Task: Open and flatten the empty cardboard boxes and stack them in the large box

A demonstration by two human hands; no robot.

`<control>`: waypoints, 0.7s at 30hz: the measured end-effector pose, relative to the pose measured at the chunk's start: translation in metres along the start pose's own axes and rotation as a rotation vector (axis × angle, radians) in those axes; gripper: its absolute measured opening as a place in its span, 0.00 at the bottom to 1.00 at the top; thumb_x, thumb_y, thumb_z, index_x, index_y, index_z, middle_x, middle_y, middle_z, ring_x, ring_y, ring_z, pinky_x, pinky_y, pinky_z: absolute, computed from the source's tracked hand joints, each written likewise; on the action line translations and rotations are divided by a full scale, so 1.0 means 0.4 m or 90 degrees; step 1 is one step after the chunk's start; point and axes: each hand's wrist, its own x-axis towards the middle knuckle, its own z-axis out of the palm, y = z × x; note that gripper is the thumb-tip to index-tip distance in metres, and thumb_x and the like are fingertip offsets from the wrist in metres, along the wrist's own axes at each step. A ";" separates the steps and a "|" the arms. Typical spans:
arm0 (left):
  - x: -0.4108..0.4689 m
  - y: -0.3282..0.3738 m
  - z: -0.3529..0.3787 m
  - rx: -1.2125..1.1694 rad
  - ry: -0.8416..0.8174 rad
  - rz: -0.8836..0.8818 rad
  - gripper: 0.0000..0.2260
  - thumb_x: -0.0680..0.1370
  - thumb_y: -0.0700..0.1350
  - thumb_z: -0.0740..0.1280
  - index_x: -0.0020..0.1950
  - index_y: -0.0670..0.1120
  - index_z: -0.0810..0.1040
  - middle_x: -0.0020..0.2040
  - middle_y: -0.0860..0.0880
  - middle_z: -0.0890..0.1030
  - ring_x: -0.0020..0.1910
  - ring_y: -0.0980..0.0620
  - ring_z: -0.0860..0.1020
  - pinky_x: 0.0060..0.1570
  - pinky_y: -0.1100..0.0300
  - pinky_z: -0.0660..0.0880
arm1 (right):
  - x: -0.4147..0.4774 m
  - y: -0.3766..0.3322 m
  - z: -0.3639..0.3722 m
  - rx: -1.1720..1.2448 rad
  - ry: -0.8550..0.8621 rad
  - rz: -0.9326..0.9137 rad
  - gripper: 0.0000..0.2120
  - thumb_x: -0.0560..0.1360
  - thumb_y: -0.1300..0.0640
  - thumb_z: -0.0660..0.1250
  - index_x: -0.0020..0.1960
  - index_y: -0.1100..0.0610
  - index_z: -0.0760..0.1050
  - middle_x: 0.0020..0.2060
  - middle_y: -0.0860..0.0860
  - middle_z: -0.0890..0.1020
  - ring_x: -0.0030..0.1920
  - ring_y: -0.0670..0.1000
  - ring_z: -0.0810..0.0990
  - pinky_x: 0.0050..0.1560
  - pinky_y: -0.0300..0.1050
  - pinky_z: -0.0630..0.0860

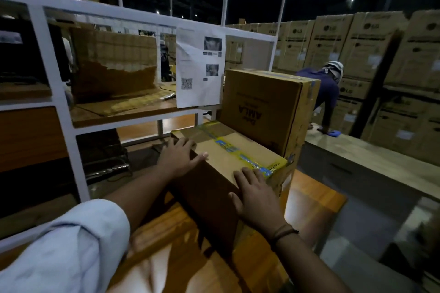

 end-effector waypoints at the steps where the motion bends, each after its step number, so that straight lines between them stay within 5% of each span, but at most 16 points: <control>1: 0.005 -0.005 0.006 -0.006 0.005 0.002 0.38 0.78 0.75 0.50 0.81 0.54 0.62 0.82 0.46 0.60 0.80 0.36 0.56 0.75 0.36 0.61 | -0.010 0.006 0.006 0.001 0.014 -0.008 0.25 0.83 0.41 0.58 0.77 0.46 0.59 0.80 0.50 0.60 0.81 0.57 0.53 0.74 0.58 0.70; 8: 0.009 -0.031 -0.008 -0.093 0.058 -0.038 0.37 0.77 0.75 0.53 0.81 0.58 0.61 0.84 0.45 0.55 0.80 0.34 0.54 0.74 0.33 0.58 | -0.079 0.086 0.026 0.062 0.071 -0.077 0.28 0.82 0.37 0.49 0.80 0.43 0.56 0.81 0.44 0.59 0.82 0.51 0.49 0.77 0.51 0.55; 16: -0.006 -0.059 -0.009 -0.157 0.062 -0.076 0.39 0.73 0.76 0.60 0.80 0.60 0.61 0.84 0.46 0.49 0.82 0.34 0.48 0.72 0.28 0.59 | -0.080 0.139 0.033 0.129 0.099 -0.098 0.29 0.82 0.34 0.49 0.81 0.39 0.55 0.79 0.36 0.55 0.82 0.46 0.49 0.71 0.55 0.72; 21: -0.011 -0.033 -0.032 -0.242 0.092 -0.096 0.32 0.76 0.71 0.63 0.75 0.57 0.68 0.83 0.47 0.54 0.81 0.37 0.53 0.70 0.33 0.63 | -0.088 0.156 0.040 0.130 0.114 -0.111 0.27 0.82 0.37 0.53 0.79 0.42 0.60 0.79 0.43 0.64 0.81 0.52 0.56 0.66 0.61 0.77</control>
